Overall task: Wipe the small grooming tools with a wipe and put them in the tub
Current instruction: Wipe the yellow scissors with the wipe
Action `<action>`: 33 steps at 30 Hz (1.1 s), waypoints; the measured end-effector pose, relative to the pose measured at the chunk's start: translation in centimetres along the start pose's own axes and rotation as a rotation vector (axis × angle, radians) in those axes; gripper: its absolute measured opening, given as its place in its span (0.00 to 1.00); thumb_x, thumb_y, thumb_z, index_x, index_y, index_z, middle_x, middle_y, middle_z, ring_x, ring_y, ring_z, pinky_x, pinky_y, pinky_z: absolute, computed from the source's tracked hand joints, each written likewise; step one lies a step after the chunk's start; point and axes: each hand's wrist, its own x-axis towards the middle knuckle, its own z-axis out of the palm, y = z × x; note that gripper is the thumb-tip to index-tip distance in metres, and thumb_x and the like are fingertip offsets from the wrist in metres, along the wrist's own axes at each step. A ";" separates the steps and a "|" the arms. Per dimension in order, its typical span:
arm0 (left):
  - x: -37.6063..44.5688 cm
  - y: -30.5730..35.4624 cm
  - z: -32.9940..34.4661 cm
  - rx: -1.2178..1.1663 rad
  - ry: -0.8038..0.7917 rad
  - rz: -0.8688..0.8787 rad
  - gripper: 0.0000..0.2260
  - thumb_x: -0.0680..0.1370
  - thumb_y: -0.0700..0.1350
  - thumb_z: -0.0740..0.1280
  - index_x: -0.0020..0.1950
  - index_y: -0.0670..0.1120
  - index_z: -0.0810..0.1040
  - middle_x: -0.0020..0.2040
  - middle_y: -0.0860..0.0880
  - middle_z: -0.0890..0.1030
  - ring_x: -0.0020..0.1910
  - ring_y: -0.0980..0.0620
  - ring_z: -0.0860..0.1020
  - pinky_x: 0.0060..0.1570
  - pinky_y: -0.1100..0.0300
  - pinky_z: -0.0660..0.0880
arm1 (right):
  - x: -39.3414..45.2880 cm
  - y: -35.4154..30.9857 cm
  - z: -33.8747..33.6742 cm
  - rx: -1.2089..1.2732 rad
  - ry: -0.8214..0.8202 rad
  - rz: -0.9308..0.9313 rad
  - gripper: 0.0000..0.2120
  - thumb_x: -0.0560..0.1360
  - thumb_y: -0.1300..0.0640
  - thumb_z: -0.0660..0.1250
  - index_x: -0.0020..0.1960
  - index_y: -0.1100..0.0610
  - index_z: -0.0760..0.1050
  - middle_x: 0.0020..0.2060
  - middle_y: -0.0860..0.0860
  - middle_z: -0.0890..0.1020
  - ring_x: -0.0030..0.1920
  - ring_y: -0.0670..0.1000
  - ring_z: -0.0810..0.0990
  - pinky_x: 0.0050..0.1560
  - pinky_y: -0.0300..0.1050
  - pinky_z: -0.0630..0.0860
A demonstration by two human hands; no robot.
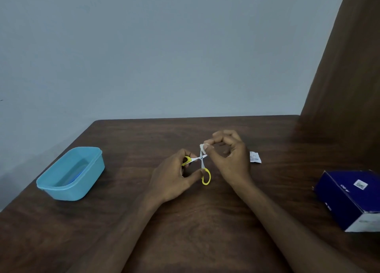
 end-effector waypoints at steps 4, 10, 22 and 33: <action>-0.1 0.1 0.0 -0.012 -0.007 0.011 0.19 0.70 0.70 0.72 0.54 0.63 0.74 0.39 0.58 0.79 0.35 0.61 0.77 0.36 0.57 0.72 | -0.5 0.4 0.7 -0.130 -0.045 -0.073 0.07 0.70 0.58 0.81 0.41 0.48 0.86 0.50 0.43 0.80 0.49 0.44 0.83 0.43 0.28 0.71; 0.0 -0.1 0.0 -0.083 0.009 -0.005 0.17 0.72 0.68 0.75 0.53 0.63 0.75 0.38 0.59 0.78 0.35 0.60 0.76 0.39 0.55 0.75 | 0.6 1.0 -0.2 0.171 0.101 0.235 0.06 0.76 0.58 0.78 0.43 0.52 0.83 0.41 0.45 0.89 0.41 0.47 0.87 0.41 0.48 0.83; 0.5 -0.6 0.2 -0.215 0.059 -0.065 0.19 0.69 0.70 0.71 0.51 0.61 0.77 0.36 0.58 0.79 0.37 0.55 0.78 0.45 0.42 0.80 | -0.3 0.2 0.5 0.521 -0.230 0.446 0.14 0.74 0.73 0.73 0.54 0.59 0.86 0.46 0.61 0.88 0.46 0.58 0.85 0.53 0.55 0.82; 0.0 0.0 -0.1 -0.102 0.016 -0.004 0.17 0.71 0.69 0.73 0.52 0.62 0.74 0.37 0.58 0.77 0.35 0.58 0.75 0.40 0.50 0.78 | 0.8 0.8 -0.2 0.460 0.052 0.379 0.05 0.77 0.68 0.74 0.49 0.60 0.85 0.42 0.52 0.89 0.40 0.47 0.85 0.43 0.40 0.83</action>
